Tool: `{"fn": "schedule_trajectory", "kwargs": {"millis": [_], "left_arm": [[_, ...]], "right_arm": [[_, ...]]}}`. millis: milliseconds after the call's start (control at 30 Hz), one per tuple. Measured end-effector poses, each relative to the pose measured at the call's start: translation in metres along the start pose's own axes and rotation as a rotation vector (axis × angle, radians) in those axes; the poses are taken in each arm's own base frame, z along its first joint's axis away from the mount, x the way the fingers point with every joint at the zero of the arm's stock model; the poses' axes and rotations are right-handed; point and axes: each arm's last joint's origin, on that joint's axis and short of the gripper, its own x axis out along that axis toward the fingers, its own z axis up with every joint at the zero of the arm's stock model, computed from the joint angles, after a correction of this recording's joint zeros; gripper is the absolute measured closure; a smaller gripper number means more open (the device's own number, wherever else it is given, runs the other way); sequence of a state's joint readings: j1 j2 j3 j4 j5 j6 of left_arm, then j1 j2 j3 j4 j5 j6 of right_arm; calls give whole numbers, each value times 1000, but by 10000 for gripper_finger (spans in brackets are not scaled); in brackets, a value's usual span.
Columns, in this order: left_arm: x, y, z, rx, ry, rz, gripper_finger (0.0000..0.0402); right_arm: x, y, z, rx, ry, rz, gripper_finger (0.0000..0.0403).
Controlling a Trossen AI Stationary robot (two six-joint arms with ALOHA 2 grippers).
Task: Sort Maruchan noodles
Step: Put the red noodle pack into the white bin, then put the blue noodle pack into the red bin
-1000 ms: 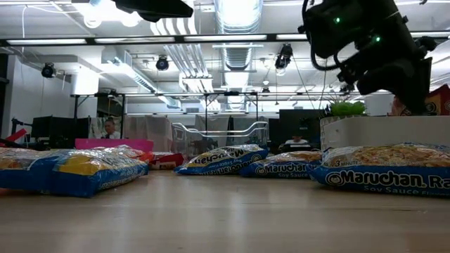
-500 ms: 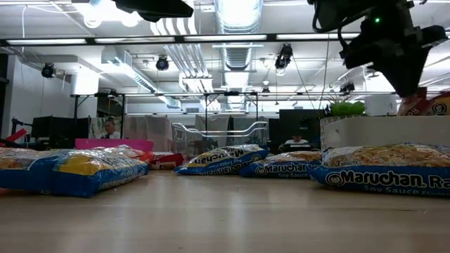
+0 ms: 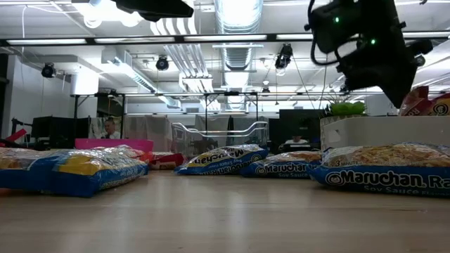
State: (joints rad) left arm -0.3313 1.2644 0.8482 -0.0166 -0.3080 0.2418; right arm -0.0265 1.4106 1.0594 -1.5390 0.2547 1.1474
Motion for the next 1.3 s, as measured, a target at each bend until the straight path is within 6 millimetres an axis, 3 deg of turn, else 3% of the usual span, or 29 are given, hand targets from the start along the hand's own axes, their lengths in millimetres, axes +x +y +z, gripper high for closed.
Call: {"fn": "schedule_trajectory", "kwargs": {"millis": [300,533,667,800,1000,1167,1300], "left_arm": [[0,0,0,15,0,1,363],[0,0,0,-28,0,1,363],[0,0,0,-76,1,1,363],[2,0,-1,-138,8,-1,363],[15,-6,-6,-169,28,-4,363],[30,-13,-12,-202,75,-9,363],[38,-13,-13,-310,141,38,363]], "right_arm": [[22,20,3,-76,-17,15,394],[-9,12,9,-92,-179,97,394],[-28,7,8,-149,-377,200,394],[-43,6,2,-265,-594,410,394],[-58,1,-8,-405,-1066,701,394],[-51,-9,-17,-461,-1458,886,394],[-39,-18,-22,-505,-1610,858,394]]}}
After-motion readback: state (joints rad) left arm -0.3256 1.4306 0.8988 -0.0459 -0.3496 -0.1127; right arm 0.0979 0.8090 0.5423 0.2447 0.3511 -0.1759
